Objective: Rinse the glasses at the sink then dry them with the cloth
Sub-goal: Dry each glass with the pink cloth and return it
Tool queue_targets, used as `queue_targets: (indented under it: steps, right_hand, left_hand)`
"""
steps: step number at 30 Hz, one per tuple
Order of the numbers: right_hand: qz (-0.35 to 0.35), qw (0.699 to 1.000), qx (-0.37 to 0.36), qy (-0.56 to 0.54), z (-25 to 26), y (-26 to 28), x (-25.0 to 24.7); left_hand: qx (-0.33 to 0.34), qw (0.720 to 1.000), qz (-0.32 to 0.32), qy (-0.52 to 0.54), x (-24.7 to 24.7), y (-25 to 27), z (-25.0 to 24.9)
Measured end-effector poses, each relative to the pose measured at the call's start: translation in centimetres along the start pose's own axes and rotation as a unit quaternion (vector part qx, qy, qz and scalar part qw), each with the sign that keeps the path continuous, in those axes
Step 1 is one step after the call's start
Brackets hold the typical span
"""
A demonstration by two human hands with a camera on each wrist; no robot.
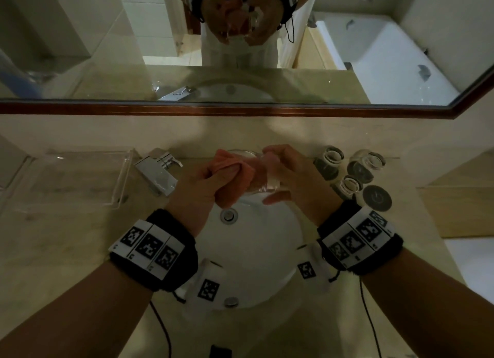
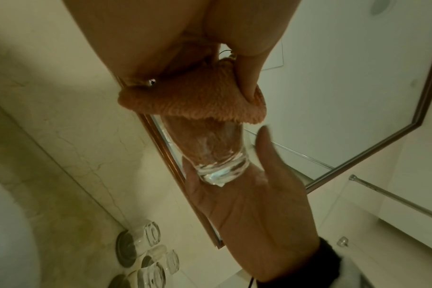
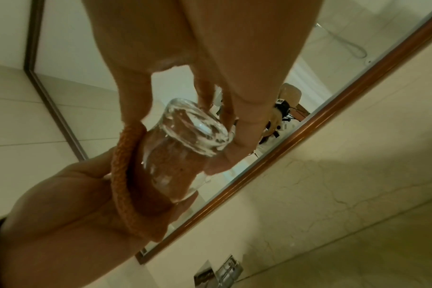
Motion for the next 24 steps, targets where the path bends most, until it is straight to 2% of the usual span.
queue_targets:
  steps: [1,2,3,6,10,12,15,17,19,21,24]
  right_hand:
    - [0.003,0.999,0.034,-0.002,0.0,-0.11,0.0]
    - [0.01,0.999,0.039,0.006,-0.02,-0.21,0.02]
    - [0.015,1.0,0.017,0.016,-0.11,-0.31,-0.01]
    - [0.045,0.991,-0.11,0.066,-0.33,-0.29,-0.64]
    - [0.044,0.988,-0.135,0.063,-0.46,-0.34,-0.83]
    - [0.017,0.992,-0.107,0.068,-0.38,-0.4,-0.62]
    - [0.019,0.999,0.041,0.008,0.08,-0.52,-0.14]
    - [0.031,0.998,0.061,-0.009,0.16,-0.53,-0.08]
    - [0.04,0.999,-0.001,0.002,0.06,-0.5,-0.33]
    - [0.048,0.993,-0.088,0.066,-0.17,-0.37,-0.75]
    - [0.034,0.988,-0.125,0.084,-0.62,-0.31,-0.98]
  left_hand:
    - [-0.002,1.0,-0.004,0.005,-0.01,-0.02,-0.01]
    - [-0.005,1.0,-0.007,0.008,-0.03,-0.06,0.01]
    - [-0.009,1.0,-0.011,0.009,-0.07,-0.13,0.08]
    - [-0.021,0.999,-0.026,0.012,-0.27,-0.26,0.24]
    - [-0.019,1.0,-0.024,-0.002,-0.22,-0.31,0.47]
    - [-0.015,1.0,-0.024,-0.002,-0.14,-0.38,0.4]
    - [0.0,1.0,-0.017,-0.002,-0.11,-0.44,0.33]
    - [-0.001,1.0,-0.022,-0.001,-0.14,-0.57,0.29]
    - [-0.007,1.0,-0.029,0.005,-0.19,-0.64,0.32]
    - [-0.015,0.999,-0.034,0.005,-0.2,-0.67,0.44]
    - [-0.014,0.999,-0.029,0.007,0.01,-0.54,0.51]
Point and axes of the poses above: each hand's wrist, its own y-axis away from the middle knuckle, its own x-axis out of the palm, z = x × y, the point moved 1 cm from there along -y, towards the middle knuckle, and after that the axes turned 6 degrees about -y, right-handed, at the moved point
